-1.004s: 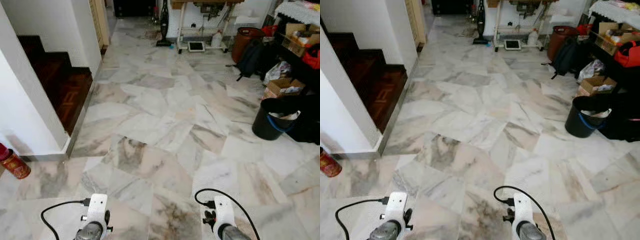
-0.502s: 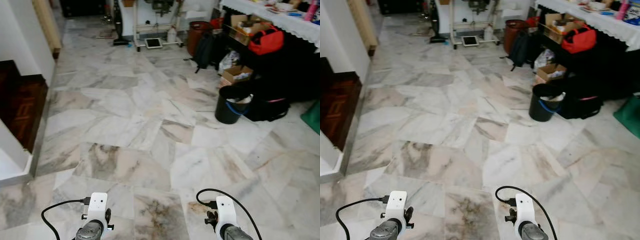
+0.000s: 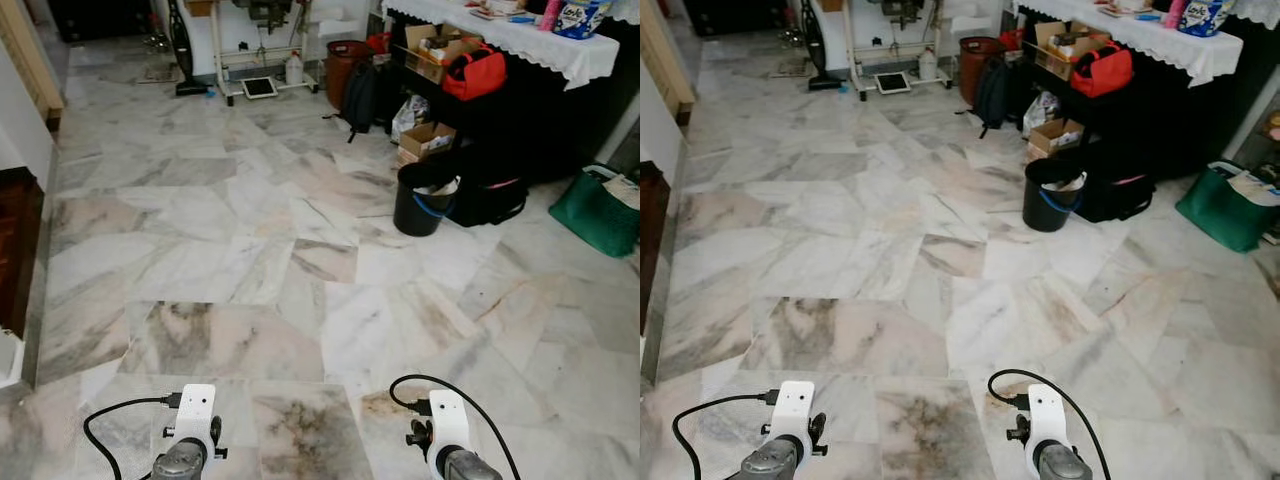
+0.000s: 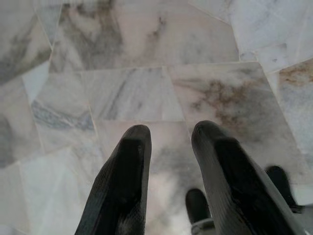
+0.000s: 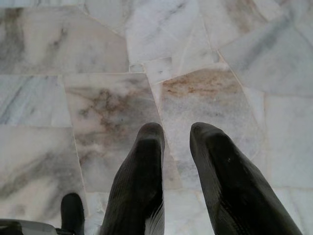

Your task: Setting the table

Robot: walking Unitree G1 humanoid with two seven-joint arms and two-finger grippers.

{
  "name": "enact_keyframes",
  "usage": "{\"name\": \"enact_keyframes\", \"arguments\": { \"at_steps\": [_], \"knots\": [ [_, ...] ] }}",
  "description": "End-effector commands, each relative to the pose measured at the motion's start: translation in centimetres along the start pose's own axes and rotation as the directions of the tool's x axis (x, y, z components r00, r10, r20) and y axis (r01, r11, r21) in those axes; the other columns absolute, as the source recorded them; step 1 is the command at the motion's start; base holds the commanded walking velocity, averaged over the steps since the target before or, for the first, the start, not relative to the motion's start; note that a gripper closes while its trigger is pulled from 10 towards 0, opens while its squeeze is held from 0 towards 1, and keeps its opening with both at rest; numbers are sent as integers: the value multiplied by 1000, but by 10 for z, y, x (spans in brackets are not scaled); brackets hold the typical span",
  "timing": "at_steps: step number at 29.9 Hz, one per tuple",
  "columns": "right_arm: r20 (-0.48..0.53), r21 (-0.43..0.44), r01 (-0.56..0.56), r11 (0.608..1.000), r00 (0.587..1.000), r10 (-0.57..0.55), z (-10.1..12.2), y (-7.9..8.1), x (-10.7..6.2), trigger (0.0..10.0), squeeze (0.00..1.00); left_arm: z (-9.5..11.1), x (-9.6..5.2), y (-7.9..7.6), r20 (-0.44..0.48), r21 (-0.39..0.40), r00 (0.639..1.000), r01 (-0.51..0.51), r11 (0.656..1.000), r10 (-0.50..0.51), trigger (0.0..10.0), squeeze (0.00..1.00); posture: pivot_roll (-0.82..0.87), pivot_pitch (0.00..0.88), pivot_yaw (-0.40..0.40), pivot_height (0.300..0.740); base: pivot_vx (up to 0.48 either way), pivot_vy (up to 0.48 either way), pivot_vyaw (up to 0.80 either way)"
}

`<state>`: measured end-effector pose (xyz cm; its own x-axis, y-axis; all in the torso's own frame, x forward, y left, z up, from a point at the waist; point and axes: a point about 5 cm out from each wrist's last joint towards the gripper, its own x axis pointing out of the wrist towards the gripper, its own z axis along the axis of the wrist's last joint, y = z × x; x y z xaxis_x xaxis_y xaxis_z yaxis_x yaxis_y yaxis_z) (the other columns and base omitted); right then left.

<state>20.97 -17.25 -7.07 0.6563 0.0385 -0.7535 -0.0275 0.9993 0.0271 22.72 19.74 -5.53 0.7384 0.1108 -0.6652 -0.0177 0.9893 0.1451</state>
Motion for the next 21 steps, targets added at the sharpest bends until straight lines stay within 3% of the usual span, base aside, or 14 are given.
{"name": "enact_keyframes", "arguments": {
  "at_steps": [1,21],
  "knots": [
    [-9,20,27,999,1000,-27,-2,-7,-1,10000,0,4,1,-4,5,-1,1000,8,1000,-8,10000,0,24,0,-2,740,0,0,-700],
    [-4,26,33,999,999,-33,0,-6,-1,10000,0,1,0,-5,6,-2,1000,29,1000,-29,10000,0,7,0,20,740,0,0,-694]
  ]
}}
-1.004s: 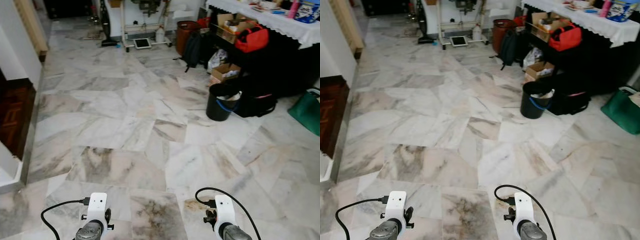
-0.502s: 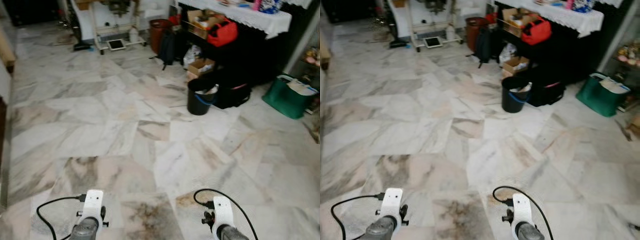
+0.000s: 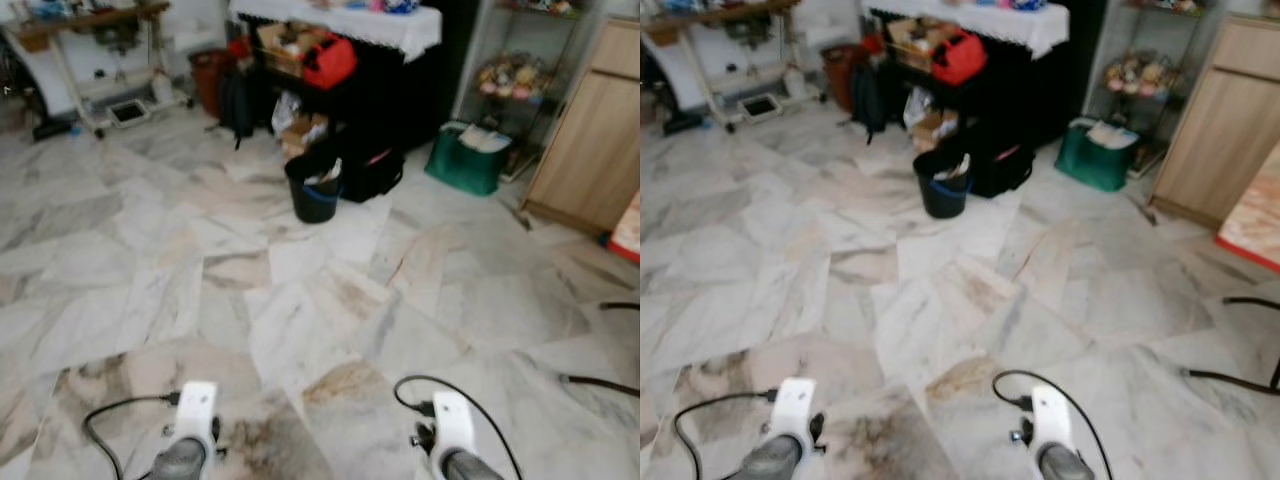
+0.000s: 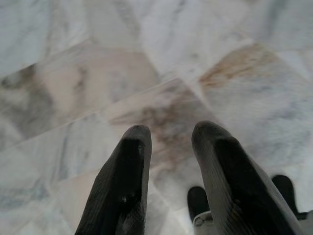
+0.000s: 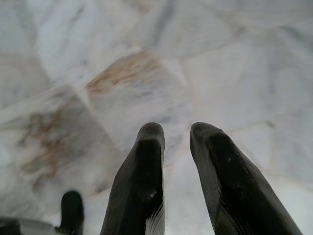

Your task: Setting the table

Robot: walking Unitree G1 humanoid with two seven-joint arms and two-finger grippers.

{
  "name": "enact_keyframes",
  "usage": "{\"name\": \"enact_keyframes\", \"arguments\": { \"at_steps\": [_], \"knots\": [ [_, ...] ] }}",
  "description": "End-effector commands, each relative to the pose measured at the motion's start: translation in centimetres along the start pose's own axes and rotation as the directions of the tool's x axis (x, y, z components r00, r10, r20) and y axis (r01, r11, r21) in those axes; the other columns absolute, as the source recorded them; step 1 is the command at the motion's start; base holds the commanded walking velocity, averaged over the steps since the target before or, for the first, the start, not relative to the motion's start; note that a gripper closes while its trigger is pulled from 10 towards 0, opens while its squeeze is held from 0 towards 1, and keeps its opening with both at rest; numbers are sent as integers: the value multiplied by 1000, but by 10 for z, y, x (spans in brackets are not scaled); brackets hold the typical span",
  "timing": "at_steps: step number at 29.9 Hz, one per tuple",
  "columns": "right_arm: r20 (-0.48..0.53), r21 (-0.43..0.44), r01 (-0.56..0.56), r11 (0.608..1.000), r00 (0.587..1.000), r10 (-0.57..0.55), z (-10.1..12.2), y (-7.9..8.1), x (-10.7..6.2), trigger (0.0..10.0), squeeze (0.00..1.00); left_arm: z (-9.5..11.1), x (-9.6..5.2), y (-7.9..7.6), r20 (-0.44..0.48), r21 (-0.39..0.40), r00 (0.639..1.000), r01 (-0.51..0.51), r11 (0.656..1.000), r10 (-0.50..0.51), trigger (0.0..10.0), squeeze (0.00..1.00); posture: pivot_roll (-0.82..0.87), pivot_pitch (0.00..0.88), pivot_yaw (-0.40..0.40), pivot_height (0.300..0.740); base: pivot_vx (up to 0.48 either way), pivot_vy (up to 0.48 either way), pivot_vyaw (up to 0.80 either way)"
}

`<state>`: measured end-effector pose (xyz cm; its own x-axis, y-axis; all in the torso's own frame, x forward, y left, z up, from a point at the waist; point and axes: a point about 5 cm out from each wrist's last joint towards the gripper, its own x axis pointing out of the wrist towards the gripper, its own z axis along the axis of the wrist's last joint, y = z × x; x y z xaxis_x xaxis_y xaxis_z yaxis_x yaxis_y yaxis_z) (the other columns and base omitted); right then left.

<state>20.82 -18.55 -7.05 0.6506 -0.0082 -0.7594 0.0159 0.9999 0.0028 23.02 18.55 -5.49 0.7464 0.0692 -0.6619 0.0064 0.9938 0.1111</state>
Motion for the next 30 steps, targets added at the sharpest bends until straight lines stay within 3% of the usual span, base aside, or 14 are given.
{"name": "enact_keyframes", "arguments": {
  "at_steps": [1,21,30],
  "knots": [
    [4,9,-14,1000,1000,14,1,7,1,10000,0,-2,-1,6,-5,7,1000,-12,1000,12,10000,0,7,0,20,740,0,0,-694],
    [-5,-25,-35,999,999,35,2,10,2,10000,0,-4,-1,5,-12,16,1000,-11,1000,11,10000,0,57,0,-13,740,0,0,-689],
    [-8,-23,-40,999,999,40,0,12,1,10000,0,-8,-2,3,-21,30,1000,-5,1000,5,10000,0,51,0,-5,740,0,-295,-683]
  ]
}}
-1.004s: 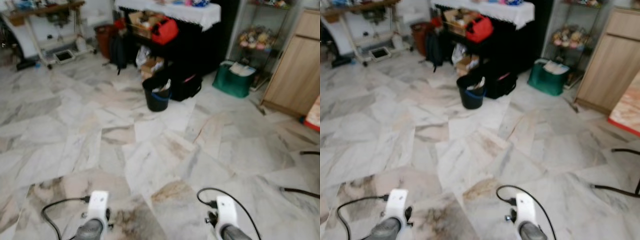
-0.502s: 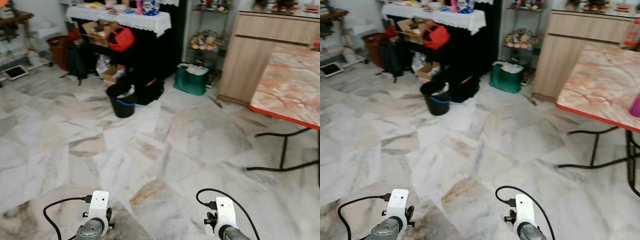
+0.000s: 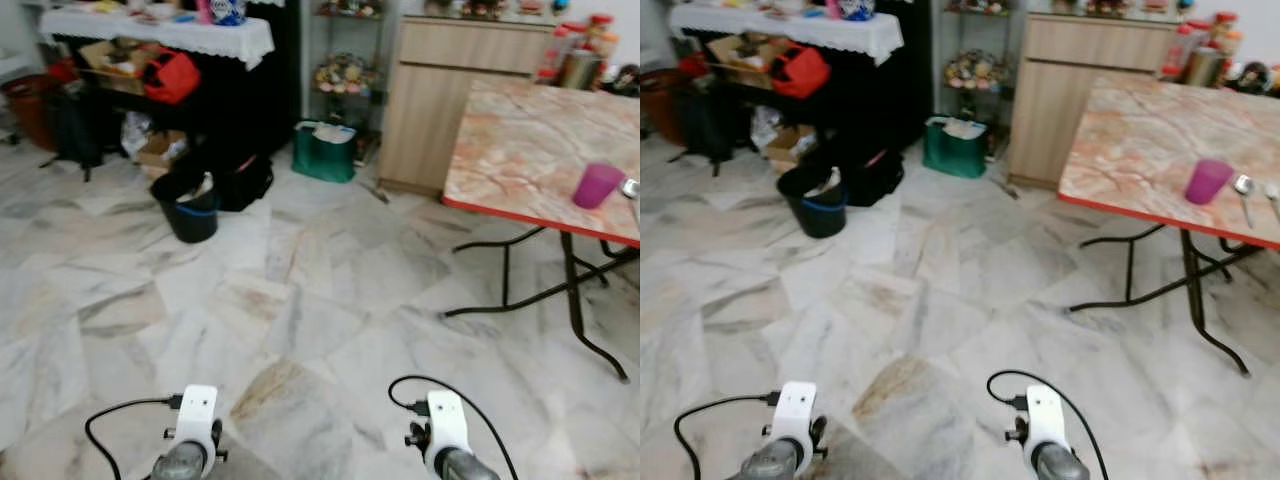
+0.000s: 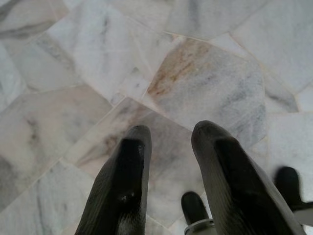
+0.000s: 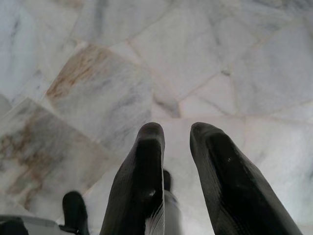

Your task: Setting the table

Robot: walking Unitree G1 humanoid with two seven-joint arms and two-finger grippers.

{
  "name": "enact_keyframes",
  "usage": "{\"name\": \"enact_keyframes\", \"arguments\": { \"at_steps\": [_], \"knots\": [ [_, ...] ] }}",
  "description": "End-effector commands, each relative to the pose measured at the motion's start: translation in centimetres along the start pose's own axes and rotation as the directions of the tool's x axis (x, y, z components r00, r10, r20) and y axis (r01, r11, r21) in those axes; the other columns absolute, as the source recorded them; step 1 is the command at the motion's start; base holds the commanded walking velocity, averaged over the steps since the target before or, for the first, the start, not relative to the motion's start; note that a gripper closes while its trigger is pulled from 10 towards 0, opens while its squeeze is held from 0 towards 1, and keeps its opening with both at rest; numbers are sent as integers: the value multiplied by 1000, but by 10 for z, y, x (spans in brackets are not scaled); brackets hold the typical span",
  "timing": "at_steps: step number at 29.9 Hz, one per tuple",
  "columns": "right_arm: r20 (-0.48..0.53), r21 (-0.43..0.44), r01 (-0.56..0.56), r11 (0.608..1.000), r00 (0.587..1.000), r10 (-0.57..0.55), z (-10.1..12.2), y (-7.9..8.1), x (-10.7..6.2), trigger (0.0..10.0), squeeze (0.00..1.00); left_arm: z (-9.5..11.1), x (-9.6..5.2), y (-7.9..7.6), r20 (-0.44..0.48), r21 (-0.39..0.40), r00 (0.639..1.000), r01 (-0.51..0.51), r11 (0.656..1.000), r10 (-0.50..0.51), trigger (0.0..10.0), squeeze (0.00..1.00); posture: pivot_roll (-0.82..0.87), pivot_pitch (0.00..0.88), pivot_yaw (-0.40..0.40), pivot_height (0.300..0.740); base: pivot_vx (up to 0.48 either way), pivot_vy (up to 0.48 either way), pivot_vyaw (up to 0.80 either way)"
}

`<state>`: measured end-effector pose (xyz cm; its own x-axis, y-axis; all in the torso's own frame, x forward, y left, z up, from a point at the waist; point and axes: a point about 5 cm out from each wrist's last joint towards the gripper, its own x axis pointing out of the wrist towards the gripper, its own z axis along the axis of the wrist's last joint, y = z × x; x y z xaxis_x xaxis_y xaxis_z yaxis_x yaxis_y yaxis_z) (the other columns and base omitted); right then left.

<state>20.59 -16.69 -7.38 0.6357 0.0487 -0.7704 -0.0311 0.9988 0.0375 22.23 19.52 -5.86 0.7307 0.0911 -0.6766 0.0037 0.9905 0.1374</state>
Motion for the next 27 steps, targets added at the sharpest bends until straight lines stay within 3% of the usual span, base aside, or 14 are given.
{"name": "enact_keyframes", "arguments": {
  "at_steps": [1,16,27],
  "knots": [
    [9,-9,17,1000,1000,-17,4,-7,0,10000,0,1,0,-6,2,16,1000,16,1000,-16,10000,0,51,0,-5,740,0,-368,-675],
    [5,-5,23,1000,1000,-23,1,-10,-1,10000,0,1,0,-7,2,8,1000,21,1000,-21,10000,0,47,0,-4,740,0,-332,-672],
    [18,9,13,1000,1000,-13,2,-7,-1,10000,0,2,0,-4,11,-28,1000,15,1000,-15,10000,0,53,0,-5,740,0,0,-540]
  ]
}}
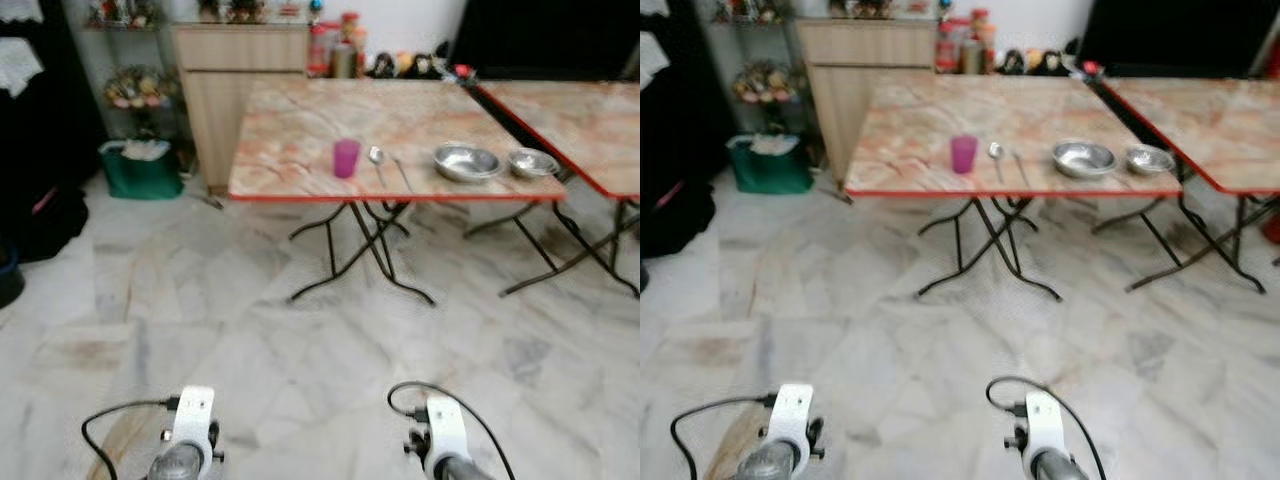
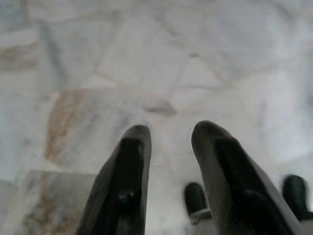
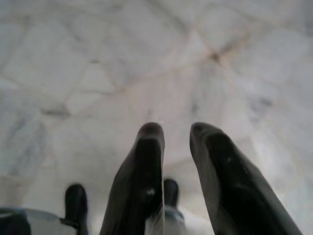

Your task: Setting the table

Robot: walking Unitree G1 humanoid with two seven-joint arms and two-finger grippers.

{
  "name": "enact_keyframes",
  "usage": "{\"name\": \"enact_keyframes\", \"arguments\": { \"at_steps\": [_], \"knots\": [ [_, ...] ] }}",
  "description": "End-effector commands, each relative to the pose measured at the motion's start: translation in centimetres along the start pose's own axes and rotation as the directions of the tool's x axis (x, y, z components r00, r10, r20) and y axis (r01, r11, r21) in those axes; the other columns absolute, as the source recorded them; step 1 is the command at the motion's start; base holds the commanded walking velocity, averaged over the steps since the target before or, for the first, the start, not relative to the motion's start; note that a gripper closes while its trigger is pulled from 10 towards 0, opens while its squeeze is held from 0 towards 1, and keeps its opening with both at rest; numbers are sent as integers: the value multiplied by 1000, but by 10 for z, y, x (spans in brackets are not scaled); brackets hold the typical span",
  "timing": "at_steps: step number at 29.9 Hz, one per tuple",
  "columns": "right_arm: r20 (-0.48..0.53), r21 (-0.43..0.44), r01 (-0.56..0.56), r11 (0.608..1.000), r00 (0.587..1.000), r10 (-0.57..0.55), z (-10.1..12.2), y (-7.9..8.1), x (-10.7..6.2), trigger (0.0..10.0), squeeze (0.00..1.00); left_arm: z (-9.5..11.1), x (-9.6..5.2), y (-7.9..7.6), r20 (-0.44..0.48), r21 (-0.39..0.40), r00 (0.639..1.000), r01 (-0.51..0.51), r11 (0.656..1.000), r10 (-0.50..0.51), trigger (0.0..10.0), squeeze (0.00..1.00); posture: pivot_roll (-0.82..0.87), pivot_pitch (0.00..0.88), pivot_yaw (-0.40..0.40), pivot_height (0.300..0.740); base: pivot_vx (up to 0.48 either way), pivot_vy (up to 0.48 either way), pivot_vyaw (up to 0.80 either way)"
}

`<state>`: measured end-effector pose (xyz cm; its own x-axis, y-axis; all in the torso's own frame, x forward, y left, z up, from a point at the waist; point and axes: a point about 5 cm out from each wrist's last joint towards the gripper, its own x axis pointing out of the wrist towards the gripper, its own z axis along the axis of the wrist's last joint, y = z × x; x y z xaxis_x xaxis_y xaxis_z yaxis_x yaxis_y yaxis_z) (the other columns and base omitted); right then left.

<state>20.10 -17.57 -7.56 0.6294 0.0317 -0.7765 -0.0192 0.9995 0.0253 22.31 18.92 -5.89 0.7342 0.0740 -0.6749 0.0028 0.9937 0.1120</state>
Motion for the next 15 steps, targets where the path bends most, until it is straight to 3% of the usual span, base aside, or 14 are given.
{"name": "enact_keyframes", "arguments": {
  "at_steps": [1,8,15],
  "knots": [
    [27,8,-4,1000,1000,4,7,1,1,10000,0,1,0,2,5,-8,1000,-2,1000,2,10000,0,53,0,-5,740,0,0,0],
    [33,19,-3,1000,999,2,8,2,1,10000,0,-1,0,3,-8,-6,1000,-2,1000,2,10000,0,47,0,1,740,0,0,0],
    [42,16,0,1000,999,0,12,0,2,10000,0,2,1,2,-2,-27,1000,-10,1000,10,10000,0,41,0,-10,740,252,0,0]
  ]
}}
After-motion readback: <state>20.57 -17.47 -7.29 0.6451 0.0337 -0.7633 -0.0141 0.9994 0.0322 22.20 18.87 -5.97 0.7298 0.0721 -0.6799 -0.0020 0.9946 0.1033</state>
